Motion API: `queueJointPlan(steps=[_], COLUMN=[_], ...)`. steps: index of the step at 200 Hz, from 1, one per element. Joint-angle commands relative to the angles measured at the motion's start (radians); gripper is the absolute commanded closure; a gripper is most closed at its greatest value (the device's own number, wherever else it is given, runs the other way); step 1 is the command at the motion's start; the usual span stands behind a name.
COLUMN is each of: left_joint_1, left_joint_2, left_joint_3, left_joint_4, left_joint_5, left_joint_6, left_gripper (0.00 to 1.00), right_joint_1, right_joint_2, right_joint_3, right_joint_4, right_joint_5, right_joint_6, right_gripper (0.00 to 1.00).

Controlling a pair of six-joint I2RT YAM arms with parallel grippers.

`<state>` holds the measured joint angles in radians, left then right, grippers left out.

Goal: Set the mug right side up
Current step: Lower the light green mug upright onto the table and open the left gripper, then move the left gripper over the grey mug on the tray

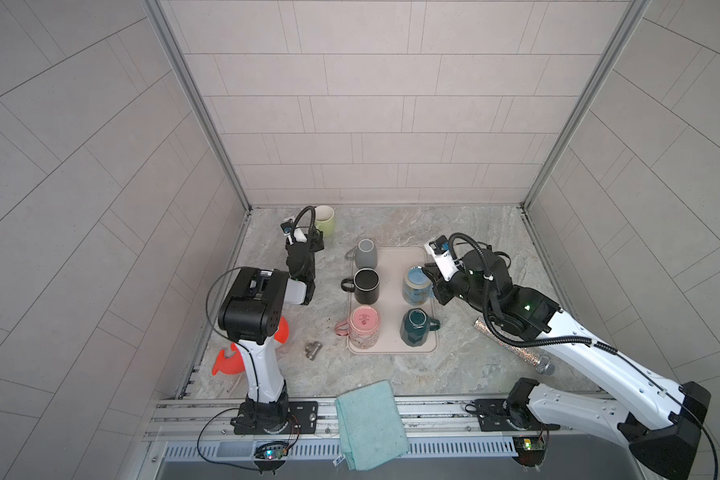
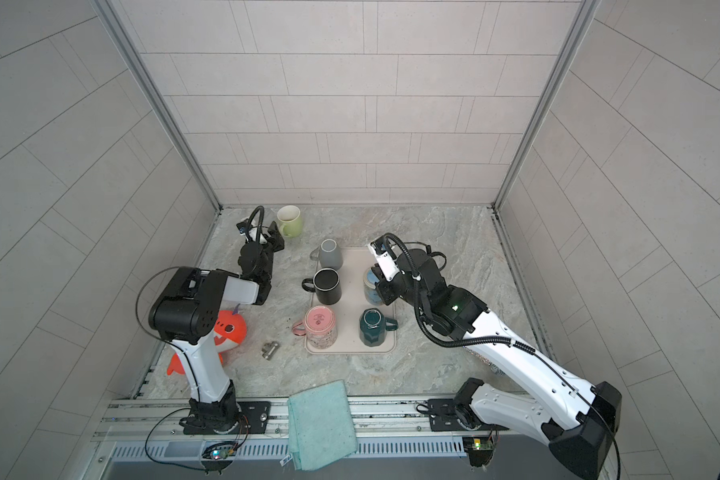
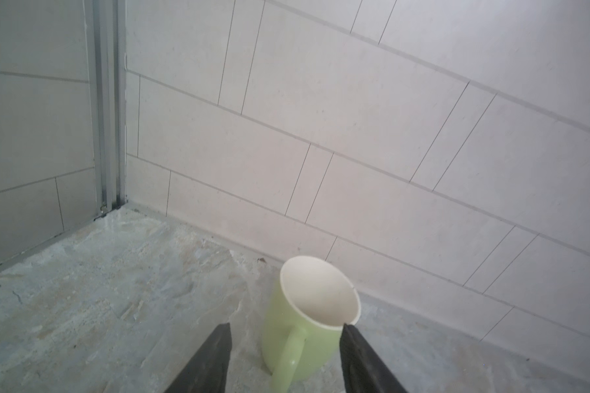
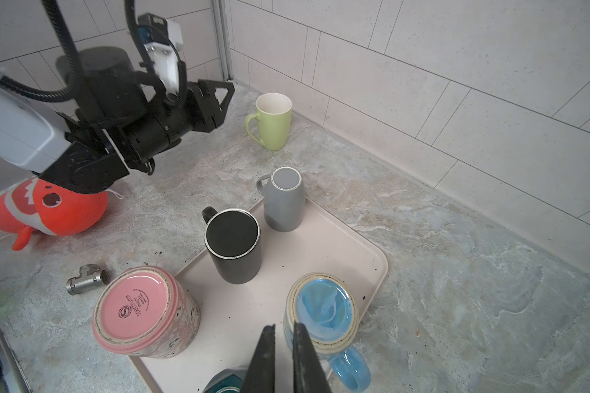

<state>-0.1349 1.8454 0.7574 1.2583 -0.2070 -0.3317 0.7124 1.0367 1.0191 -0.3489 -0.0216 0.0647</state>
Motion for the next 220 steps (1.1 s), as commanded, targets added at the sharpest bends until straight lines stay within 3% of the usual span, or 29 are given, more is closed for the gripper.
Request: queueJointPlan(steps=[1,25,43,64,93,111,127,146,175,206,220], left_joint_1=[0.007,0.006,0.003,0.003,0.007,0.021,0.034,0.048,0.076,0.082,0.081], left_joint_2=[-0.105,-0.226,-0.349,-0.498,-0.550,-0.493,-0.424,-0.348,-0.231,-0.070,-0.036], left_joint_3=[-0.047,-0.098,-0.098,0.010,0.361,0.559,0.692,0.777,0.848,0.975,0.957], left_joint_4=[0.061,0.032,-0.128,-0.590,-1.344,-1.652,-1.821,-1.904,-2.000,-2.193,-2.180], left_joint_5=[0.005,0.001,-0.004,-0.045,-0.027,0.095,0.268,0.435,0.645,0.830,0.903], left_joint_6=[-0.058,-0.089,-0.120,-0.165,-0.198,-0.199,-0.198,-0.208,-0.318,-0.367,-0.473], left_gripper=[0.44,0.44,0.44,0.44,0.44,0.38,0.35,0.34,0.34,0.32,0.31], right_joint_1=[-0.004,-0.003,-0.004,-0.004,-0.003,-0.004,-0.003,-0.003,-0.004,-0.003,-0.004], right_joint_2=[-0.027,-0.041,-0.049,-0.051,-0.037,-0.014,0.007,0.027,0.048,0.060,0.061], right_joint_3=[-0.018,-0.033,-0.042,-0.044,-0.011,0.031,0.069,0.098,0.124,0.140,0.146], right_joint_4=[0.030,0.041,0.044,0.043,0.011,-0.028,-0.066,-0.098,-0.131,-0.153,-0.156], right_joint_5=[-0.013,-0.017,-0.021,-0.032,-0.052,-0.058,-0.068,-0.073,-0.066,-0.043,-0.041], right_joint_6=[0.015,0.021,0.029,0.050,0.082,0.096,0.102,0.109,0.127,0.151,0.158], right_gripper=[0.88,0.87,0.87,0.85,0.83,0.82,0.81,0.81,0.80,0.77,0.77])
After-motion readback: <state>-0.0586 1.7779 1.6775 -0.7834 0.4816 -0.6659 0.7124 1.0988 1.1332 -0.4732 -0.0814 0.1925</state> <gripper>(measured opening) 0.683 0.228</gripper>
